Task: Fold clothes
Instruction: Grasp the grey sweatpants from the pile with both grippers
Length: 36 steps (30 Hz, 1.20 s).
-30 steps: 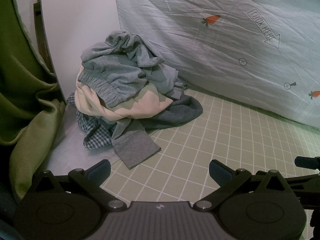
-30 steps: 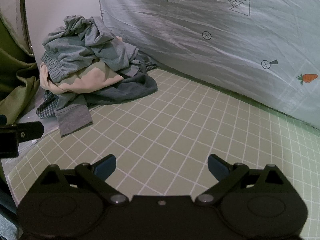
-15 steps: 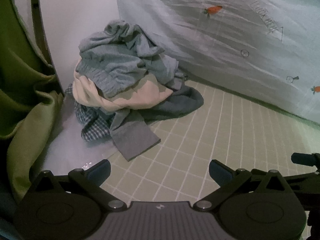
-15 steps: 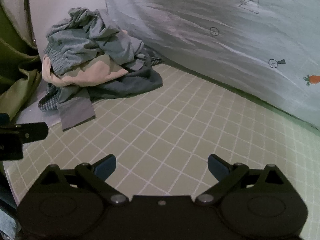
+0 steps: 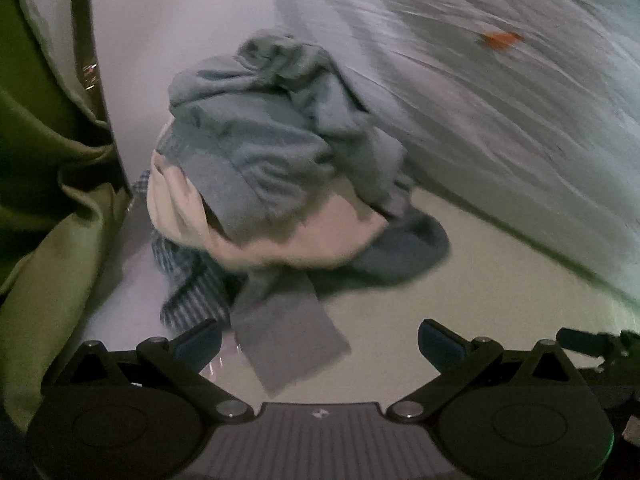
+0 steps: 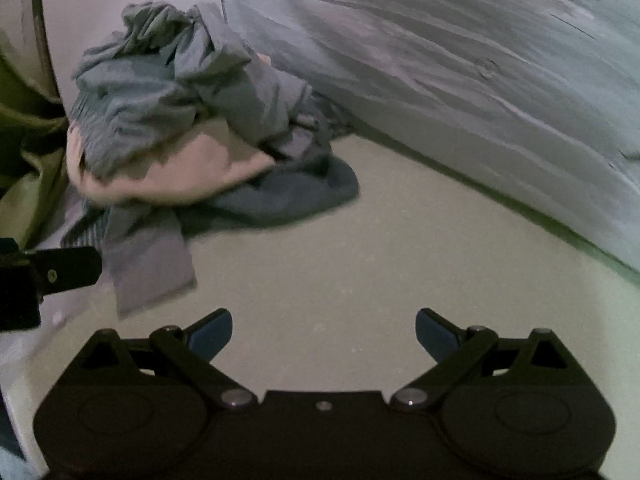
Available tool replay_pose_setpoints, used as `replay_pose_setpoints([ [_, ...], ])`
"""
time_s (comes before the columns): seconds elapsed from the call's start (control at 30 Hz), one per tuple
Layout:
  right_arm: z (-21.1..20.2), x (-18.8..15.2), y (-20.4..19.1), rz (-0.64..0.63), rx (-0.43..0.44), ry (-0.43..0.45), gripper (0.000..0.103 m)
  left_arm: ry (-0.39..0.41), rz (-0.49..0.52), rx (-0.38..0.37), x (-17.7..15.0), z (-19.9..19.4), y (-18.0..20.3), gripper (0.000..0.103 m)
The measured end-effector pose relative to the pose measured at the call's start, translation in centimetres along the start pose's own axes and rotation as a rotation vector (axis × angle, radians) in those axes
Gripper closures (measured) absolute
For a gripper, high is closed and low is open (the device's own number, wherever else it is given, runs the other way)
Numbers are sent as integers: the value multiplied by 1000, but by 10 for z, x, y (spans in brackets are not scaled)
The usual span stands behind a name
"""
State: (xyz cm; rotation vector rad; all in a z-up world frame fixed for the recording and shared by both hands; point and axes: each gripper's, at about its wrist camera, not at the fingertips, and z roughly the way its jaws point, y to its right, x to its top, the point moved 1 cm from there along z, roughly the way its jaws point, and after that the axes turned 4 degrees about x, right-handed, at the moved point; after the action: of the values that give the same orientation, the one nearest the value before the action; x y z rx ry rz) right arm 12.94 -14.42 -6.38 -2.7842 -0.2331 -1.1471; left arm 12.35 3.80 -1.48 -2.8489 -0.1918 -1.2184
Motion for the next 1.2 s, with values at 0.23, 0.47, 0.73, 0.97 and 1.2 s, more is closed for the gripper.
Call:
replay_pose_setpoints([
  [0.23,69,72,-19,-45,50,58,19,28,-106,44,65,61,-15,10],
  [0.47,139,133,-34,-67,125,106,41,25,-167,87,102,113,-21,47],
  [0.73,182,161,-33,-102,173,99,103,26,-145,130,98,115,-28,79],
  [0.97,124,122,24,-48,70,165,103,60,-94,106,80,78,-13,87],
  [1.2,25,32,141,188,-207,147,103,2,-35,40,24,37,19,88],
])
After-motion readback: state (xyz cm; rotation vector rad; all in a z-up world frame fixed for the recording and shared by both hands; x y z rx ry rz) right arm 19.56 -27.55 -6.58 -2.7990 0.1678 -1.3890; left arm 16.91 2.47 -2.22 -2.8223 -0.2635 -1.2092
